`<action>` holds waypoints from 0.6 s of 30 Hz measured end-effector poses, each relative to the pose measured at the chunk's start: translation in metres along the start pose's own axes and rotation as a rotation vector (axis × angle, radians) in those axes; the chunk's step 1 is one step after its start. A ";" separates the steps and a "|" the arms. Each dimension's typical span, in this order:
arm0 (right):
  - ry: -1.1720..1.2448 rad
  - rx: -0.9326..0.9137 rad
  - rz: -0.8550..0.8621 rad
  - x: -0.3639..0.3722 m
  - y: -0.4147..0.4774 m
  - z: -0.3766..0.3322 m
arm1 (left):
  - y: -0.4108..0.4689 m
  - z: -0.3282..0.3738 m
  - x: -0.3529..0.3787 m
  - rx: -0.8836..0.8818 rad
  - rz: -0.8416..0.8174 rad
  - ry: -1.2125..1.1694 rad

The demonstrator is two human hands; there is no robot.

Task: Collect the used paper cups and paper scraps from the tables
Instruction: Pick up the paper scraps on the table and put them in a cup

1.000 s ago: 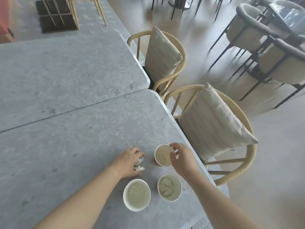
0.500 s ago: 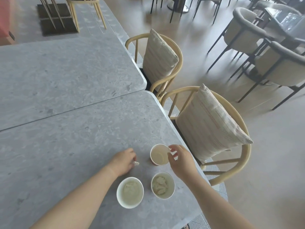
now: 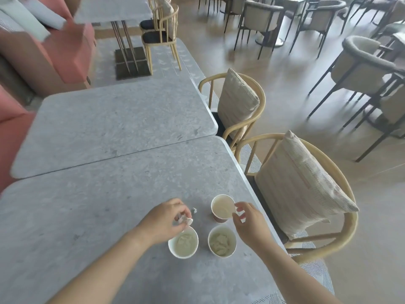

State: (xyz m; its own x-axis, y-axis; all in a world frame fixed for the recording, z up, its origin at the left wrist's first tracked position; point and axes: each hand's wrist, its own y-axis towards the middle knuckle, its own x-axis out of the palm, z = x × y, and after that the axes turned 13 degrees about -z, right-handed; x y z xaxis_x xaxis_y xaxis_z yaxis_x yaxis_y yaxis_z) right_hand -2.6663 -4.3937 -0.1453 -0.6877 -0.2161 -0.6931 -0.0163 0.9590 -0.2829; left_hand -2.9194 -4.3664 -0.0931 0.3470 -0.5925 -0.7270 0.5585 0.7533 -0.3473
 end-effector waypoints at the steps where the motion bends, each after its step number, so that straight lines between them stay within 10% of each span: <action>1: -0.009 0.000 -0.011 -0.001 -0.001 0.001 | -0.003 0.003 0.003 -0.013 -0.024 0.017; 18: -0.030 -0.001 -0.076 -0.005 0.010 -0.003 | 0.053 -0.006 0.011 -0.177 -0.041 -0.012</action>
State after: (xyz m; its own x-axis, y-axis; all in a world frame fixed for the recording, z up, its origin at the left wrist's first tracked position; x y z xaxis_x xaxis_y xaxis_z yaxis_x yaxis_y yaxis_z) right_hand -2.6651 -4.3828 -0.1426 -0.6624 -0.2934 -0.6893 -0.0679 0.9398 -0.3348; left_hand -2.8904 -4.3311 -0.1235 0.3368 -0.6260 -0.7033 0.4310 0.7666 -0.4759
